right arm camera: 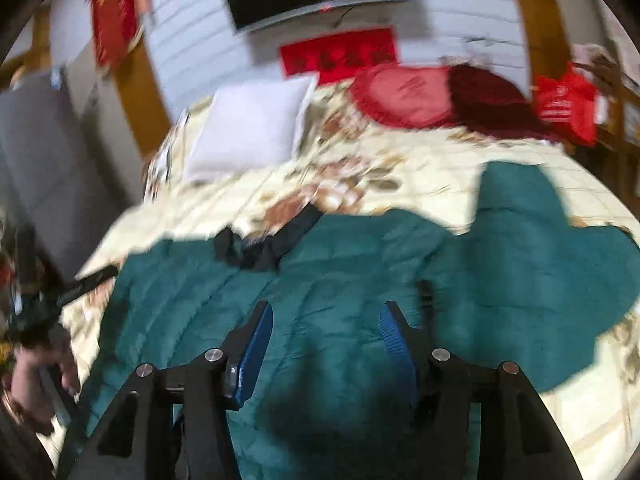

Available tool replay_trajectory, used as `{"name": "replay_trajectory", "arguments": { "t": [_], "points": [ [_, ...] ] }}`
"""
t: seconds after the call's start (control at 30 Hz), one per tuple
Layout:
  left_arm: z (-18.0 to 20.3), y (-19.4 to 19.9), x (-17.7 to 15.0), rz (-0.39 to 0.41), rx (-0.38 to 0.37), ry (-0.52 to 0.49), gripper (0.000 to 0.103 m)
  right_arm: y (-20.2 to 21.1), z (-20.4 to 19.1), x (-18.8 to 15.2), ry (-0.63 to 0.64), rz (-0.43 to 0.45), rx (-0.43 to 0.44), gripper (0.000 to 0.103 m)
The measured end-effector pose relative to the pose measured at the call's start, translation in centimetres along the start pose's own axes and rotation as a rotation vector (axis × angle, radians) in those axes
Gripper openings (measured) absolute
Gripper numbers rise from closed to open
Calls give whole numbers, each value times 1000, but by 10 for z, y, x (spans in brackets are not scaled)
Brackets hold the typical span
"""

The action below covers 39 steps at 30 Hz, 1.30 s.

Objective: Fold large clothes

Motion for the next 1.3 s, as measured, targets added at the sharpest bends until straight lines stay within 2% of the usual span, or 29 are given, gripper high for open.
{"name": "replay_trajectory", "arguments": {
  "t": [0.07,0.13,0.17,0.23,0.33,0.4,0.43,0.5,0.57,0.6,0.63,0.7,0.73,0.77,0.8,0.93,1.0,1.17,1.23,1.3],
  "points": [
    [-8,-11,-11,-32,42,41,56,-20,6,-6,-5,-47,-46,54],
    [-16,-23,-22,-81,29,84,58,-47,22,-18,-57,-145,-71,54],
    [-19,-26,-25,-91,16,100,59,-49,31,-26,-81,-167,-65,54],
    [-21,-28,-25,-101,18,105,60,-50,38,-26,-93,-141,-62,54],
    [-18,-17,-23,-83,53,66,60,-54,32,-25,-37,-168,-105,56],
    [-24,6,-23,-21,56,81,60,-52,30,-22,-19,-198,-130,55],
    [-25,19,-23,15,51,84,60,-45,28,-20,-19,-189,-145,55],
    [-25,44,-24,88,29,88,60,-24,17,-12,-8,-114,-142,55],
    [-17,52,-29,93,1,72,60,-10,2,-8,15,-51,-120,56],
    [-7,47,-36,61,-6,33,60,-8,-6,-10,15,-49,-98,56],
    [2,38,-41,19,-2,-6,60,-11,-14,-13,18,-65,-84,56],
    [12,23,-52,-68,27,-77,60,-27,-25,-26,57,-138,-85,63],
    [12,28,-50,-51,35,-79,60,-42,-24,-38,81,-217,-130,63],
    [10,37,-47,-28,36,-67,60,-47,-21,-44,78,-250,-137,63],
    [6,51,-44,3,19,-46,60,-44,-21,-44,71,-247,-128,63],
    [0,87,-52,59,-21,-40,60,15,-11,-23,35,-87,-107,63],
    [-1,99,-67,62,-32,-66,60,40,-2,-20,15,-41,-113,65],
    [-1,111,-107,50,-19,-106,60,108,39,-27,0,23,-255,67],
    [-2,109,-124,66,-15,-114,60,134,72,-35,-45,29,-283,68],
    [-9,100,-130,26,13,-80,60,162,105,-37,-108,41,-304,68]
  ]
}}
Point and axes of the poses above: each gripper's, at about its wrist camera, not at the fingertips, and y roughly against the way its jaws point, z to its right, x to its top, the point moved 5 cm from there along -y, roughly the way its jaws point, and after that the axes turned 10 degrees about x, right-handed, at the moved point
